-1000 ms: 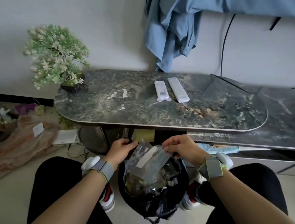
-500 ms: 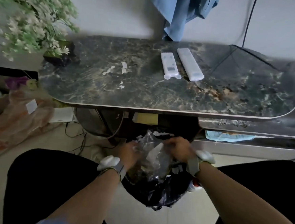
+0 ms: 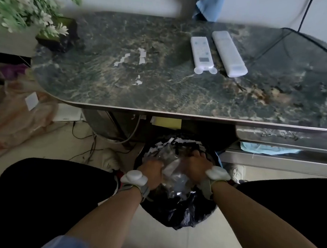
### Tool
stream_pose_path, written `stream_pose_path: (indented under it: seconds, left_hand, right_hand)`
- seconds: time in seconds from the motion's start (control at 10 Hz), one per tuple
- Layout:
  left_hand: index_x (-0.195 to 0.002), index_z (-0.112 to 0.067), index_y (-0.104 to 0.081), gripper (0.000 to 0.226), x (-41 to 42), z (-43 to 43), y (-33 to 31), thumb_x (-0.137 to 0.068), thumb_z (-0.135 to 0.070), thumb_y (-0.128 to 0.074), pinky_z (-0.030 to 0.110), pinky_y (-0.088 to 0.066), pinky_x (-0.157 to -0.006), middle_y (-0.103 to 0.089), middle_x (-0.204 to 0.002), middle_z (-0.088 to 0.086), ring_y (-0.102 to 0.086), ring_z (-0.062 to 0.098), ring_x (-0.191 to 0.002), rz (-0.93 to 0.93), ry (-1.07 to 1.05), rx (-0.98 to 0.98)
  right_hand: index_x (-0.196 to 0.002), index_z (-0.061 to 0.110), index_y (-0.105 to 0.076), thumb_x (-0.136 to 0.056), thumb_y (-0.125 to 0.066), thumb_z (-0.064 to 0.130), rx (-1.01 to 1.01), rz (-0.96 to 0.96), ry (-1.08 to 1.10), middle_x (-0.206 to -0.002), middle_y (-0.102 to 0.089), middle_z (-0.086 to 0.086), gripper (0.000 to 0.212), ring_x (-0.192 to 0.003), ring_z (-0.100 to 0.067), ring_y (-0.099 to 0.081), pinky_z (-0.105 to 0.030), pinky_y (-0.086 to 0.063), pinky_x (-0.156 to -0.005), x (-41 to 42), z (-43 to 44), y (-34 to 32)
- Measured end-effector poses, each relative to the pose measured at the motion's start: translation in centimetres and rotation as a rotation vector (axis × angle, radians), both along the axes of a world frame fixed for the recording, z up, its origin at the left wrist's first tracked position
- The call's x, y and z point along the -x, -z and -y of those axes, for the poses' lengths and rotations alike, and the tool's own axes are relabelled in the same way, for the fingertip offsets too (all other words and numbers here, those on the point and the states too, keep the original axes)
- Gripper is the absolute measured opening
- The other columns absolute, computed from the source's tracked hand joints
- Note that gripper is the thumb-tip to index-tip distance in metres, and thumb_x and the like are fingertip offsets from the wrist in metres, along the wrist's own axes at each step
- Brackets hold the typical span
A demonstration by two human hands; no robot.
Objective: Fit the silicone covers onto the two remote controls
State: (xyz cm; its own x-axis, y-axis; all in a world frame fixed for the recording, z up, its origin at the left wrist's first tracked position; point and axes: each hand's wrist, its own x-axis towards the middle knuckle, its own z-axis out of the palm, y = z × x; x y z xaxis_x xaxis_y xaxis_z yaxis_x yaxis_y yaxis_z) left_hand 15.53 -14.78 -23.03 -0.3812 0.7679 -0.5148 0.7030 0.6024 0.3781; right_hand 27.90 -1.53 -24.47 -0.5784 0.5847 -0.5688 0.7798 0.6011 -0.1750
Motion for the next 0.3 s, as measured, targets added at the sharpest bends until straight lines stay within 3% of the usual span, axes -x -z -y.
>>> stream_pose_path:
  seconds: [0.1,0.2,0.3]
  left_hand:
    - [-0.114,-0.014,-0.064,0.026,0.1,0.1,-0.7,-0.094,-0.022,-0.049,0.038,-0.046,-0.086,-0.055,-0.121,0.014,-0.054,0.036,-0.109,-0.087,-0.084,-0.099]
    - [-0.108,-0.015,-0.062,0.025,0.6,0.6,-2.2,-0.092,-0.031,-0.052,0.040,-0.044,-0.083,-0.051,-0.114,0.015,-0.051,0.039,-0.106,-0.192,-0.086,-0.114]
    - [-0.115,-0.015,-0.060,0.029,0.7,2.1,-2.7,-0.088,-0.026,-0.055,0.039,-0.044,-0.090,-0.049,-0.122,0.014,-0.048,0.036,-0.111,-0.231,-0.104,-0.062]
  right_hand:
    - [-0.112,0.022,-0.068,-0.089,-0.055,0.033,-0.012,-0.077,0.020,-0.126,-0.056,-0.008,0.029,-0.117,-0.033,-0.049,-0.041,-0.045,-0.090,-0.2,-0.3,-2.1]
    - [-0.105,0.022,-0.071,-0.087,-0.057,0.036,0.012,-0.132,0.049,-0.112,-0.068,-0.006,0.027,-0.104,-0.029,-0.061,-0.038,-0.051,-0.086,-0.7,-0.3,-5.9]
    - [-0.105,0.028,-0.072,-0.083,-0.064,0.042,0.055,-0.339,0.140,-0.107,-0.072,0.000,0.027,-0.101,-0.022,-0.065,-0.029,-0.051,-0.081,-1.0,-0.4,-9.8]
